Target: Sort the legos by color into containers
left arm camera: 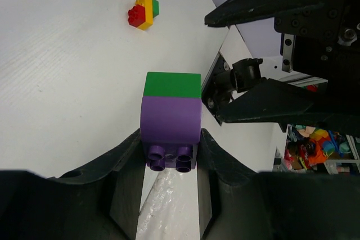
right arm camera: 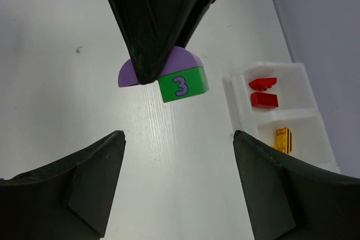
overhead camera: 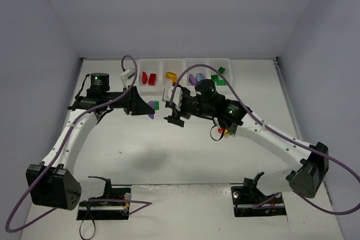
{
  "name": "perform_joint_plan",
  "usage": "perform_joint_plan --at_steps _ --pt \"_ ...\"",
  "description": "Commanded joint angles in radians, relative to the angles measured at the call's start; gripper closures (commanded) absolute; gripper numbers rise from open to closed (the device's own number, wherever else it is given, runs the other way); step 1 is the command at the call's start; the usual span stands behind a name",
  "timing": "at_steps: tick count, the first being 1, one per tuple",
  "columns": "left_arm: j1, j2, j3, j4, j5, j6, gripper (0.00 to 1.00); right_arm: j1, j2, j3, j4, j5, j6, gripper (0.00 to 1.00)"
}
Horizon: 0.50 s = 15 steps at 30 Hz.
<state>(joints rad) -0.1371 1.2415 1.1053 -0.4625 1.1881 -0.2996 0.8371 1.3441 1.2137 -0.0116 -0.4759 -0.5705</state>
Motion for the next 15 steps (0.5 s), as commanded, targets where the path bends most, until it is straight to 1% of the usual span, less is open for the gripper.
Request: perform_joint_plan --at_steps 1,9,13,15 --pt "-0.016 -0.011 0.059 -0.018 0.05 0.051 1.0 0.025 0.023 0.049 0.045 0.03 -0.052 0.26" --pt "-0.053 -0.01 0.062 -0.03 0.038 0.054 1.0 0.069 0.101 0.116 0.045 0.066 -0.1 0.27" --pt "-0.058 -0.013 0.062 -0.034 0.034 0.057 1.0 0.074 0.122 0.138 0.045 0.082 -0.12 0.31" --pt "-0.059 -0.013 0.061 -0.034 0.031 0.059 1.0 0.074 0.13 0.145 0.045 0.082 -0.123 0.36"
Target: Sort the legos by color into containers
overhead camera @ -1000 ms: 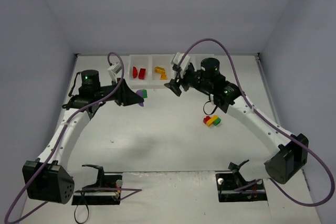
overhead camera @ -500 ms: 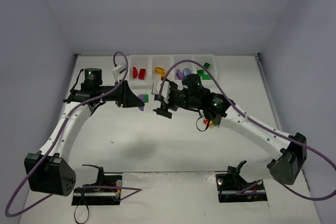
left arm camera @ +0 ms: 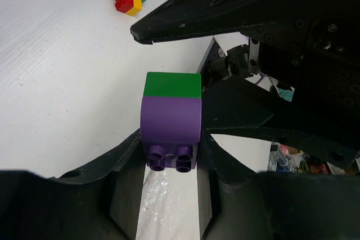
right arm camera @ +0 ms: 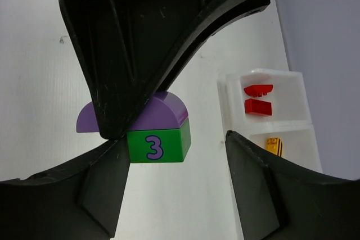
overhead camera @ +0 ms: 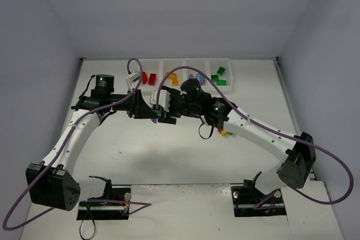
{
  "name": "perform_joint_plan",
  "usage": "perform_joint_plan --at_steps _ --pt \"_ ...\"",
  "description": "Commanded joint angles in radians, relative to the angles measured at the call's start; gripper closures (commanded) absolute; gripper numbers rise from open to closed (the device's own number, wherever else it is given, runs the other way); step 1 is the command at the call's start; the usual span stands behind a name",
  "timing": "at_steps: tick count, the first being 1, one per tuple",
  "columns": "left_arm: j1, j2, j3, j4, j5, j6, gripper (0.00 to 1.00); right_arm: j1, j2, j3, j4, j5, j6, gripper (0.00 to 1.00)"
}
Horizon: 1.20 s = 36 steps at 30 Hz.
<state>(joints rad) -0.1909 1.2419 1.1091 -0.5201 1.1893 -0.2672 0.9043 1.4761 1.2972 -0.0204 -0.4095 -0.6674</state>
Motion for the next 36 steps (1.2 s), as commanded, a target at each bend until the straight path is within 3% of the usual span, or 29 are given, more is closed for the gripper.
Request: perform_joint_plan --at_steps 1,5,6,9,17,26,31,36 --pt "-0.005 -0.013 0.055 0.022 0.03 0.026 1.0 0.01 0.0 0.063 0.054 0.017 -0.029 0.37" --pt "-0.007 -0.012 0.054 0.019 0.032 0.029 1.0 0.015 0.007 0.063 0.053 0.031 -0.038 0.58" --pt "-0.007 -0.012 0.054 0.02 0.032 0.031 1.0 0.015 0.006 0.06 0.053 0.032 -0.041 0.74" --pt "-0.007 -0.012 0.058 0.015 0.032 0.036 1.0 0.016 -0.002 0.044 0.053 0.044 -0.044 0.98" --pt "-0.005 -0.019 0.06 0.032 -0.005 0.036 1.0 -0.013 -0.031 -0.087 0.056 0.184 -0.048 1.0" --pt "-0.001 -0.019 0.051 0.057 -0.063 0.025 1.0 -0.28 -0.091 -0.262 0.181 0.23 0.112 1.0" --pt "-0.001 -0.028 0.043 0.065 -0.14 0.011 1.0 -0.5 0.022 -0.185 0.269 0.273 0.32 1.0" --pt "-0.013 -0.07 0.023 0.088 -0.304 -0.018 1.0 -0.611 0.18 -0.029 0.28 0.373 0.494 1.0"
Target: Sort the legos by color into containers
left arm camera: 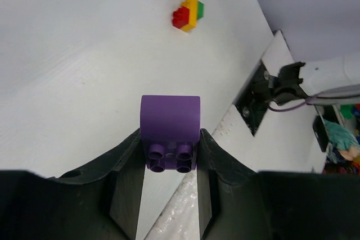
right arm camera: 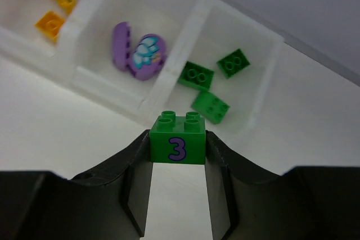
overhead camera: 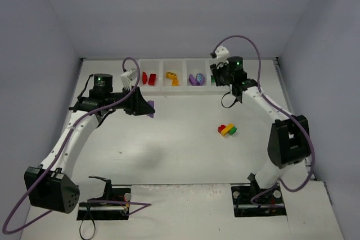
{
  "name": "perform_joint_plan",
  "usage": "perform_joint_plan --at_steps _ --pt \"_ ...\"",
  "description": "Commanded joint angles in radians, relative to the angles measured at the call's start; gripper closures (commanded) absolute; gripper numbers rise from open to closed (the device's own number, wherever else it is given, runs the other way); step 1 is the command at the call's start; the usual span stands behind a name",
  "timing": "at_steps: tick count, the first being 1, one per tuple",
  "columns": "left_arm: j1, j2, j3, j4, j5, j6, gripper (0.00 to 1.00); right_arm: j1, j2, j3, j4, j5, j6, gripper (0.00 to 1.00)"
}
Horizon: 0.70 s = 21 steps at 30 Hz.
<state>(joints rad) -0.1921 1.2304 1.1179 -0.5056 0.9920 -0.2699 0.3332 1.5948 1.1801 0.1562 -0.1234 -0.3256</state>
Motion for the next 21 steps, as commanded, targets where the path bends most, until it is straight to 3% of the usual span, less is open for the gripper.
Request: perform_joint_plan --at_steps 1,6,12,16,21 --pt "-0.017 -0.066 0.011 0.082 -0.137 -0.023 1.0 -0.058 0.117 0.142 0.106 0.087 0.18 1.0" --pt "-0.052 -0.097 -0.004 0.153 -0.269 -0.071 1.0 -0.157 0.289 0.306 0.091 0.03 0.322 0.95" --pt "-0.098 -0.083 -0.001 0.21 -0.346 -0.111 1.0 -0.169 0.444 0.472 0.06 -0.012 0.345 0.84" --pt "-0.109 -0.066 -0.003 0.225 -0.355 -0.112 1.0 -0.171 0.487 0.542 0.023 -0.033 0.35 0.56" --pt "-0.112 -0.065 -0.016 0.269 -0.345 -0.107 1.0 -0.171 0.45 0.552 -0.004 -0.053 0.35 0.38"
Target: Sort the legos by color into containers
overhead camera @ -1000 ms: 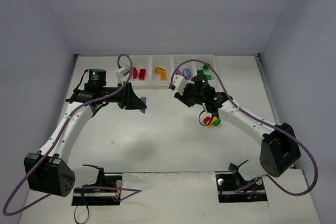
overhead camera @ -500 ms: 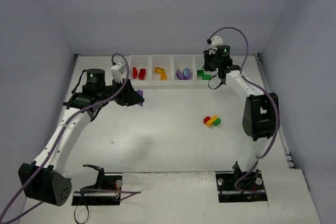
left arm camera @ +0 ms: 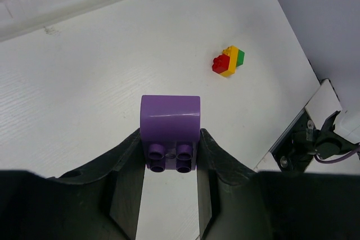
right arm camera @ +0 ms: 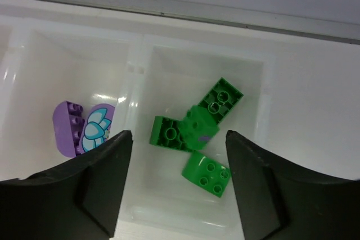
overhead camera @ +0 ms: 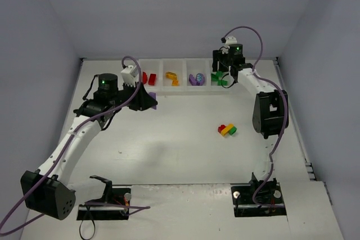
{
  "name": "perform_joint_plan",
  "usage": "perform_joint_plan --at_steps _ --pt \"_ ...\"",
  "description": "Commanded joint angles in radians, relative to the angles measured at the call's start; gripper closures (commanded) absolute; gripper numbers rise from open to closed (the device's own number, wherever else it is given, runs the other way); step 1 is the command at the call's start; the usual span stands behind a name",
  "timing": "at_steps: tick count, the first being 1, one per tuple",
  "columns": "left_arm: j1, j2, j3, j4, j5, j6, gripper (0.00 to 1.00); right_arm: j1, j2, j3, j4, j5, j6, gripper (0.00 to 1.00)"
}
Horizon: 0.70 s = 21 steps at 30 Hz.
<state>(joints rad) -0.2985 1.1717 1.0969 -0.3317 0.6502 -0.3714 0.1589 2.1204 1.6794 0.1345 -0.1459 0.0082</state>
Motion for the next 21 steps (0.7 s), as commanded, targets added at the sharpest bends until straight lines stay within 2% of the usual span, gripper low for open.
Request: perform_joint_plan --at_steps 1,4,8,9,12,14,21 --pt "-0.007 -0.006 0.001 0.1 -0.003 -0.004 1.0 0.005 -0.098 0.043 0.014 -0.035 0.015 0.34" --pt "-0.011 -0.017 -0.015 0.123 0.006 0.032 1.0 0.008 -0.163 0.028 -0.024 -0.084 0.035 0.33" --pt "-0.036 -0.067 -0.057 0.157 -0.009 0.207 1.0 0.027 -0.269 -0.036 -0.036 -0.311 0.108 0.35" --pt "-0.042 -0.098 -0.069 0.164 -0.017 0.239 1.0 0.031 -0.286 -0.044 -0.044 -0.418 0.149 0.35" --pt "-0.06 -0.153 -0.104 0.174 -0.04 0.368 1.0 0.08 -0.362 -0.086 -0.064 -0.552 0.171 0.35" --pt "-0.063 -0.171 -0.123 0.172 -0.055 0.464 1.0 0.117 -0.416 -0.119 -0.078 -0.581 0.171 0.35" --pt "-0.071 -0.216 -0.183 0.243 -0.044 0.612 1.0 0.286 -0.523 -0.199 -0.093 -0.643 0.236 0.35"
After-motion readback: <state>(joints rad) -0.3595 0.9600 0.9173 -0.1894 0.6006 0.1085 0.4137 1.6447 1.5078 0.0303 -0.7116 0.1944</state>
